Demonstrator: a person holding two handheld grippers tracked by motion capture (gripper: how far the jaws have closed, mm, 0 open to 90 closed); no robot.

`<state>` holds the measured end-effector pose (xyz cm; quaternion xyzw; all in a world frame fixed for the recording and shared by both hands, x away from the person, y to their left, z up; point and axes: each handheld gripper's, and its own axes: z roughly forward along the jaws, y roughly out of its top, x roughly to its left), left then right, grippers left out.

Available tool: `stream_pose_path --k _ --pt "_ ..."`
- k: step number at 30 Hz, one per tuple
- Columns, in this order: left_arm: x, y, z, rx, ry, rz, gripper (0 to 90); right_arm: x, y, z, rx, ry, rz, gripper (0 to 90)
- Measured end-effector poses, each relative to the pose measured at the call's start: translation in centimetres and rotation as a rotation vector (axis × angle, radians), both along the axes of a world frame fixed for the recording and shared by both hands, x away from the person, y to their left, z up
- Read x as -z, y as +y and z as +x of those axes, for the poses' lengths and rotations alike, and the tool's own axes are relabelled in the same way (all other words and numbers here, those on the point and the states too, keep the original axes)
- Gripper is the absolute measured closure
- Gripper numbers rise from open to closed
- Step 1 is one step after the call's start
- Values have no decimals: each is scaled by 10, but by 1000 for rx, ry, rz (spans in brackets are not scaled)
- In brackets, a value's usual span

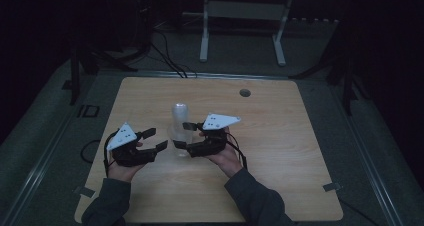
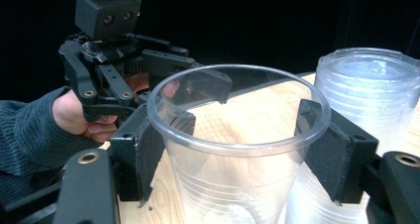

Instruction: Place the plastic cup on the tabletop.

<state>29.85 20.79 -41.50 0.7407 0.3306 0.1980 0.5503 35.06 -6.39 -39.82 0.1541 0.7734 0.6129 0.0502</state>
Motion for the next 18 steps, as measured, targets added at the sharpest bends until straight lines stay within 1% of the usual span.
stream_pose_path --k 9,18 --pt "1 0 0 0 3 -3 342 5 -2 1 6 12 5 287" --pt "0 2 -1 -2 0 -10 342 10 -2 3 8 17 -3 288"
